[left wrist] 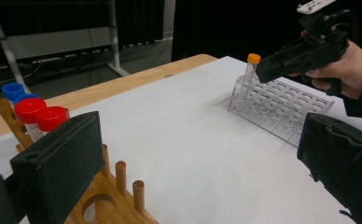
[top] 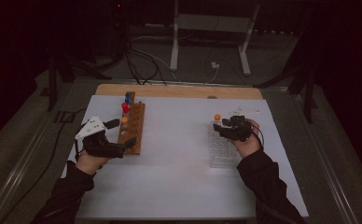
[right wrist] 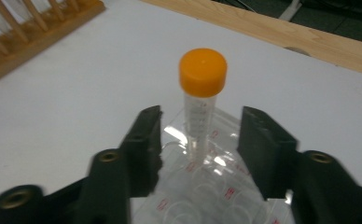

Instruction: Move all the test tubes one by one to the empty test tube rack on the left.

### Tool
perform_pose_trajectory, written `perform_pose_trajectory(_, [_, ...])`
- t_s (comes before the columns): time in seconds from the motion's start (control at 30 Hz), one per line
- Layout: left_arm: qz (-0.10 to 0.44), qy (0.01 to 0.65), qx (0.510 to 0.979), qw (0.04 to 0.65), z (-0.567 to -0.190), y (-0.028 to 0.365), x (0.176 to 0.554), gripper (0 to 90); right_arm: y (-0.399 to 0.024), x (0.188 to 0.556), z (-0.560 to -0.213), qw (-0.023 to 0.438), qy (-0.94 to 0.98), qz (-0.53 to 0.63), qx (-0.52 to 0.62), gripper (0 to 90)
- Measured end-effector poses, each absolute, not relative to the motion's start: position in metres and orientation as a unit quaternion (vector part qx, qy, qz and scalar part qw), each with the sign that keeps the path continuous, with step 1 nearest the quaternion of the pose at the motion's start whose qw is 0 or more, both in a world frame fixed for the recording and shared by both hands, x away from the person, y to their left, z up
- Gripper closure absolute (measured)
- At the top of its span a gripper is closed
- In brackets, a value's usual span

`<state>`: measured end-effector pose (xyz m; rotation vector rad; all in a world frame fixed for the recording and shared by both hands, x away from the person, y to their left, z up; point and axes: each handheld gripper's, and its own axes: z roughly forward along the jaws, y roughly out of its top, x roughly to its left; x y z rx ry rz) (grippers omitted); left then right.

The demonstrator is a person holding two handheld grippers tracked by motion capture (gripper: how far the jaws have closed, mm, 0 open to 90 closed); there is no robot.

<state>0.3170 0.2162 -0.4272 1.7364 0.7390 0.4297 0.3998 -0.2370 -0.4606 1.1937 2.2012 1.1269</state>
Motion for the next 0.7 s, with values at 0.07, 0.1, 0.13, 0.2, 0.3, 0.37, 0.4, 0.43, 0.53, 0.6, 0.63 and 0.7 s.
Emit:
perform_pose_trajectory(0.07, [0.182,0.314,0.740,0.566,-0.427,0.217,0.317,1.3,-0.236,0.404,-0.462,0.194,0.787,0.402,0.426,57.7])
perform_pose_trajectory(0.1, [0.183,0.315,0.740,0.566,-0.427,0.217,0.317,1.3,-0.235,0.406,-0.463,0.193,0.789,0.400,0.425,59.4])
perform_pose_trajectory(0.13, [0.185,0.315,0.740,0.565,-0.427,0.217,0.317,1.3,-0.235,0.407,-0.464,0.193,0.790,0.400,0.423,61.8])
perform_pose_trajectory(0.2, [0.184,0.315,0.739,0.566,-0.428,0.217,0.317,1.3,-0.234,0.410,-0.465,0.194,0.790,0.398,0.424,65.6])
perform_pose_trajectory(0.3, [0.184,0.315,0.740,0.565,-0.428,0.217,0.318,1.3,-0.233,0.411,-0.466,0.193,0.792,0.400,0.420,71.7])
perform_pose_trajectory(0.37, [0.183,0.315,0.741,0.564,-0.428,0.217,0.318,1.3,-0.230,0.410,-0.465,0.197,0.796,0.397,0.412,74.2])
perform_pose_trajectory(0.4, [0.184,0.316,0.740,0.564,-0.428,0.217,0.318,1.3,-0.229,0.410,-0.465,0.200,0.797,0.395,0.410,74.6])
perform_pose_trajectory(0.43, [0.184,0.316,0.741,0.563,-0.428,0.217,0.318,1.3,-0.229,0.410,-0.465,0.200,0.798,0.394,0.410,74.8])
perform_pose_trajectory(0.53, [0.182,0.316,0.741,0.563,-0.428,0.217,0.318,1.3,-0.231,0.409,-0.462,0.199,0.794,0.400,0.412,75.0])
perform_pose_trajectory(0.6, [0.182,0.318,0.741,0.562,-0.429,0.217,0.318,1.3,-0.231,0.408,-0.459,0.202,0.792,0.404,0.411,75.1])
perform_pose_trajectory(0.63, [0.179,0.317,0.742,0.563,-0.429,0.217,0.318,1.3,-0.231,0.408,-0.457,0.203,0.793,0.404,0.408,75.2])
perform_pose_trajectory(0.7, [0.180,0.317,0.743,0.562,-0.429,0.217,0.318,1.3,-0.231,0.406,-0.452,0.207,0.792,0.406,0.406,75.2])
